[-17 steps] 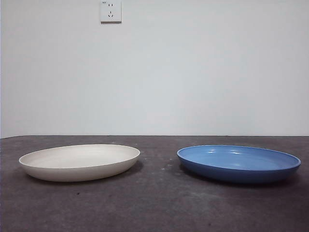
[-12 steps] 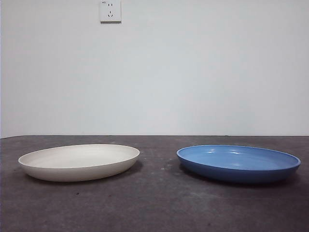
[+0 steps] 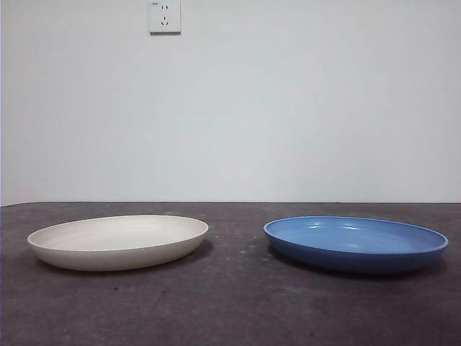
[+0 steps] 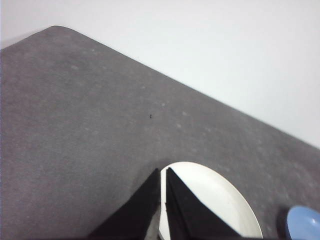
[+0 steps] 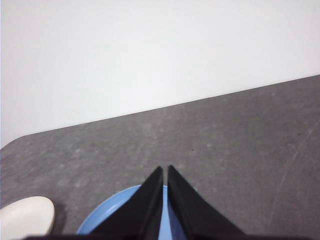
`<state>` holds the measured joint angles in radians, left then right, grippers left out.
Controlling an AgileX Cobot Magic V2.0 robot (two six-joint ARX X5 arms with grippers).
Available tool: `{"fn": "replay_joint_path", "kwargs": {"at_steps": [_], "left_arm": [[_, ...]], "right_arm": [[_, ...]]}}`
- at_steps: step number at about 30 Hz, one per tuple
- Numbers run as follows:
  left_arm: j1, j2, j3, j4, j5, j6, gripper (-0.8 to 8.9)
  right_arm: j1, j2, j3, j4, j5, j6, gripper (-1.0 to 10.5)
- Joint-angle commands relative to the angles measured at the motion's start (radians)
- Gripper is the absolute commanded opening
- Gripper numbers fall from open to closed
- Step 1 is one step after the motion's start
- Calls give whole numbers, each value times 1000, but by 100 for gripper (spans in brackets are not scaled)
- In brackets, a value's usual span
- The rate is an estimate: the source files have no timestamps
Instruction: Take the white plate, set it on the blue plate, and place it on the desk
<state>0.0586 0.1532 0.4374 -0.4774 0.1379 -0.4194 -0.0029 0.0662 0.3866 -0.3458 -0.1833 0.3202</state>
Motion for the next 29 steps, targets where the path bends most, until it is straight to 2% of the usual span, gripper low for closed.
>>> {"fn": "replay_joint_path", "kwargs": {"at_steps": [1, 8, 14, 20, 23, 29], "left_arm": [[2, 70, 92, -51, 48, 122, 16], [-8, 287, 282, -217, 170, 278, 16], [-77, 448, 428, -363, 222, 343, 16], [-179, 561, 545, -496, 230, 392, 16], [-226, 595, 583, -542, 231, 410, 16], [-274, 606, 591, -555, 231, 412, 18]], "right_arm": [[-1, 65, 97, -58, -1, -30, 8], [-1, 305, 338, -280, -84, -154, 8], [3, 516, 515, -466, -190, -256, 8], [41, 649, 626, -624, -236, -339, 8], [72, 689, 658, -694, -236, -365, 8], [120, 703, 662, -740, -235, -365, 8]]}}
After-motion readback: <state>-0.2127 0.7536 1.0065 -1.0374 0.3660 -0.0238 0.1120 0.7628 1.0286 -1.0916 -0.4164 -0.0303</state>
